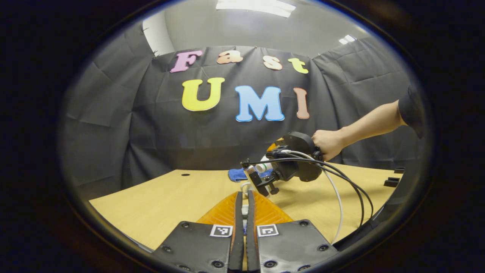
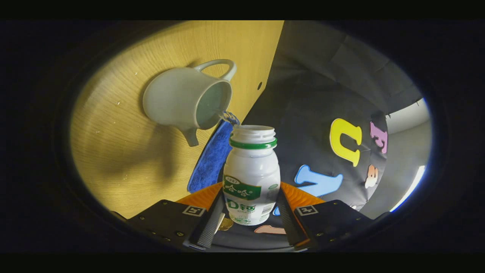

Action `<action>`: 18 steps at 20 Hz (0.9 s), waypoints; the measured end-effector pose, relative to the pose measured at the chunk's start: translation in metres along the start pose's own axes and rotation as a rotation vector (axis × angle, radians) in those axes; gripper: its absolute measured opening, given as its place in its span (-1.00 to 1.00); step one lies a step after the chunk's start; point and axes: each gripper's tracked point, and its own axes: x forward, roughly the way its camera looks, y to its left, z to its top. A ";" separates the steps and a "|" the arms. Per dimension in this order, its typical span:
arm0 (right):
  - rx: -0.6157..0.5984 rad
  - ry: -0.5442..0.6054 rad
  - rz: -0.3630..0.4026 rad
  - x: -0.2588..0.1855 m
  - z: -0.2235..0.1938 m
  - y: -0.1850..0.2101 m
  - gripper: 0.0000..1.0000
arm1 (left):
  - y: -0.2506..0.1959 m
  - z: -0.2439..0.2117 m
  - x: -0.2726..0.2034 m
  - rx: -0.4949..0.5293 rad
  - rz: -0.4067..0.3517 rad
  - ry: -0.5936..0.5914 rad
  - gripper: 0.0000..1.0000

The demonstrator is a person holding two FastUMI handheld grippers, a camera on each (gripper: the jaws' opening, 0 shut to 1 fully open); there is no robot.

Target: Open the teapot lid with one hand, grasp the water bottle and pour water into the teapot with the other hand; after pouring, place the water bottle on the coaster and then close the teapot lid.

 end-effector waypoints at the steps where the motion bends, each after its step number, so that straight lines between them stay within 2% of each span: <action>1: -0.008 0.001 -0.002 -0.001 0.000 -0.001 0.44 | 0.000 0.000 0.001 -0.001 0.000 -0.001 -0.72; 2: -0.014 0.000 -0.002 -0.001 0.000 -0.002 0.44 | 0.000 -0.001 0.000 -0.002 0.001 -0.002 -0.74; 3: -0.019 0.001 -0.004 0.001 0.000 -0.005 0.14 | 0.001 -0.001 -0.001 -0.002 0.002 -0.003 -0.74; 4: -0.025 -0.001 -0.008 0.001 0.000 -0.007 0.44 | 0.001 0.000 -0.001 -0.002 0.003 -0.004 -0.74; 18: -0.117 -0.018 -0.060 0.002 0.004 -0.029 0.44 | 0.008 0.003 -0.001 0.000 0.022 -0.013 -0.74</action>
